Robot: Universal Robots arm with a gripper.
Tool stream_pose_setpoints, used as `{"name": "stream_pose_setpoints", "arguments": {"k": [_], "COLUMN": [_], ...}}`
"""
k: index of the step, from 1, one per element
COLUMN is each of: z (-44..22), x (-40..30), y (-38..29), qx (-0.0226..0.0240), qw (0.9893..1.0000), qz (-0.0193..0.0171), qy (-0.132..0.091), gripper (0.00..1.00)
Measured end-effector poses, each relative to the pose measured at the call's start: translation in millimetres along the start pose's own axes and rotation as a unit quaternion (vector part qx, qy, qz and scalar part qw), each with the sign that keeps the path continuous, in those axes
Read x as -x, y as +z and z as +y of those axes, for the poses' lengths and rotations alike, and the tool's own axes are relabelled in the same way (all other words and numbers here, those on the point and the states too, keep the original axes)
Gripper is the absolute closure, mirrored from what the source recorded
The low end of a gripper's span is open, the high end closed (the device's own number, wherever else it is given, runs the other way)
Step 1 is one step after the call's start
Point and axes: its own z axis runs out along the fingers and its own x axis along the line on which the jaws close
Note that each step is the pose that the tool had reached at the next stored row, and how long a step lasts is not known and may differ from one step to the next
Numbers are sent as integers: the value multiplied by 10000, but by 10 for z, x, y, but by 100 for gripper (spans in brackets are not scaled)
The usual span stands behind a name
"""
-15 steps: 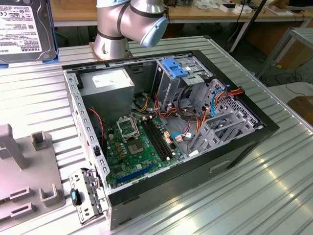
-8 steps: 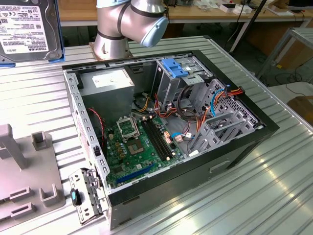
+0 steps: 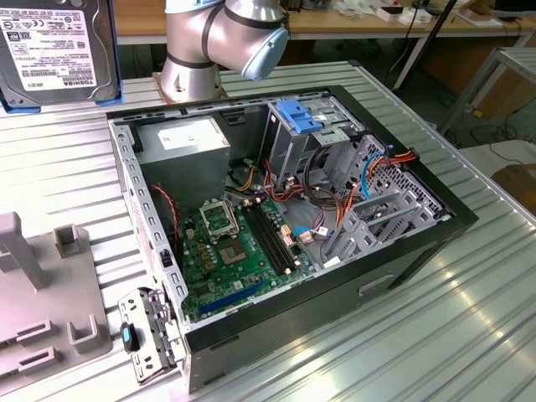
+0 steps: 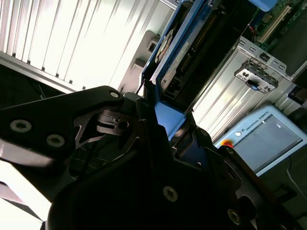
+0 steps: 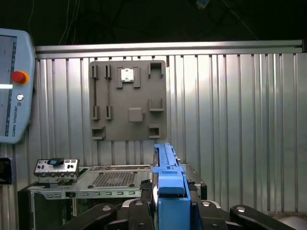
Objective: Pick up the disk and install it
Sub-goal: 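Pick up the disk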
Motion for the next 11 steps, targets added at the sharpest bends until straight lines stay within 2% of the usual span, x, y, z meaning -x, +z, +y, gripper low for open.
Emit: {"name": "stream_pose_setpoints", "arguments": {"k": [11], "z": [-179], "x": [6], "y": [3], "qx": [0], "qw": [10000], "qz": [0], "qy": [0], "gripper": [63]}}
